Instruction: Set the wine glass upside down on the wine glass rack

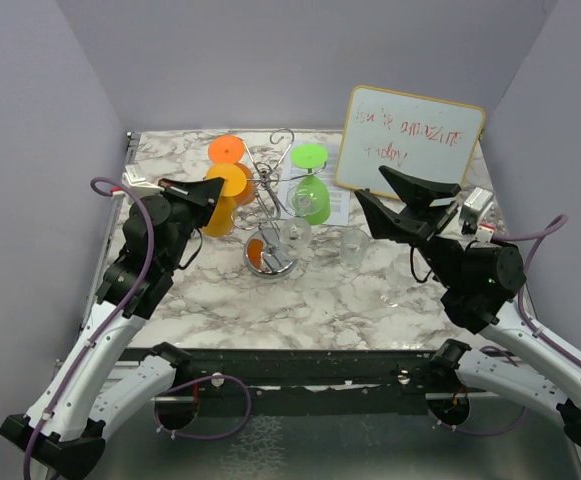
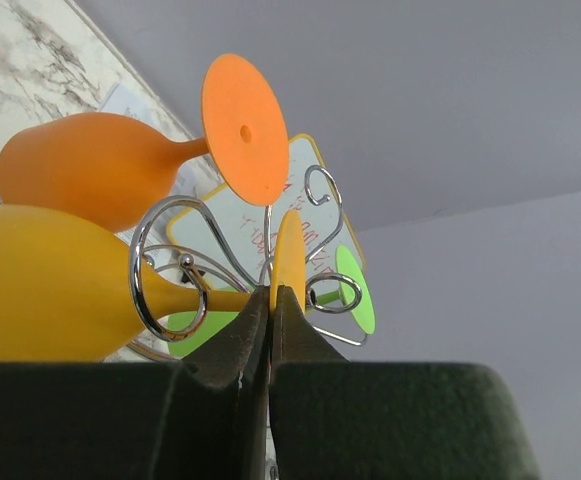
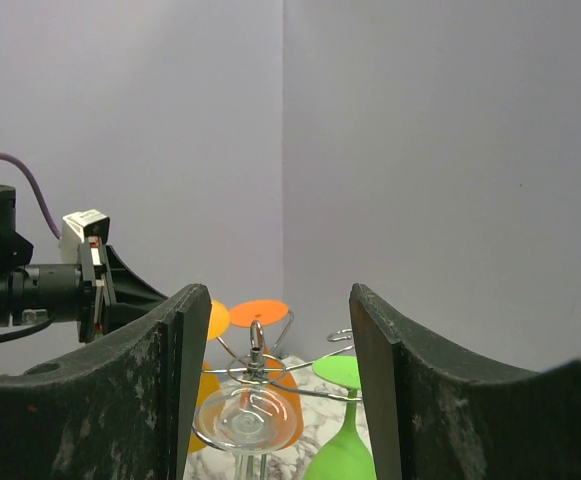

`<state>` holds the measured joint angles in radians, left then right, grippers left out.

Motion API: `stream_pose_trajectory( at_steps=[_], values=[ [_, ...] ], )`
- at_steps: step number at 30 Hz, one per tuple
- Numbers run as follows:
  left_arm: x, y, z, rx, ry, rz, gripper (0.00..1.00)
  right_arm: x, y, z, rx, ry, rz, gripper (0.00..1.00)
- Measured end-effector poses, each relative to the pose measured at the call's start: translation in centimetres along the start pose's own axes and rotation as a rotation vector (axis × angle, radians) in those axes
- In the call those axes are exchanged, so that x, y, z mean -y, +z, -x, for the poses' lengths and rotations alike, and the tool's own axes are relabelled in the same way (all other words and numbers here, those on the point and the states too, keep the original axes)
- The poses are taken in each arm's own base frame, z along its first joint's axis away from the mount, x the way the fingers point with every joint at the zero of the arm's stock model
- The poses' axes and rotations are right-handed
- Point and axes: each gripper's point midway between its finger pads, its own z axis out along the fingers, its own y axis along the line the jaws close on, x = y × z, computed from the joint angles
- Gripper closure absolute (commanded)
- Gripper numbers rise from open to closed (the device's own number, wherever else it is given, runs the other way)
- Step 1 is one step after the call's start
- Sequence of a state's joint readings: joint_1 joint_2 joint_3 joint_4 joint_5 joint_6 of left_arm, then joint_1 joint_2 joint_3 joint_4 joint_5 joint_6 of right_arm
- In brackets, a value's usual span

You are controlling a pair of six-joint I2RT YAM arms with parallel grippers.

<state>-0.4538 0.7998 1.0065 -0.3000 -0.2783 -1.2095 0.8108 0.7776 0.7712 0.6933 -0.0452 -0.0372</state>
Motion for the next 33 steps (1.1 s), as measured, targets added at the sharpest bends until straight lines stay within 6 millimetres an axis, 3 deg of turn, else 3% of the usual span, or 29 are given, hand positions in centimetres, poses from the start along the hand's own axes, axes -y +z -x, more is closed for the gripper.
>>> stream_pose_trajectory(
  at_steps=[12,19,33],
  values=[
    [-0.1,0.6,2.0,0.115,0.089,-0.003,1.00,-0.1,-0.1,-0.6,-0.025,0.016,0.001,0.38],
    [-0.2,-0.7,3.5,0.173,0.096,0.003,1.00,-0.1,-0.1,-1.1,-0.040,0.024,0.001,0.38],
    [-0.5,-1.7,3.1,0.142,0.079,0.001,1.00,-0.2,-0.1,-1.7,-0.057,0.025,0.002,0.38]
  ],
)
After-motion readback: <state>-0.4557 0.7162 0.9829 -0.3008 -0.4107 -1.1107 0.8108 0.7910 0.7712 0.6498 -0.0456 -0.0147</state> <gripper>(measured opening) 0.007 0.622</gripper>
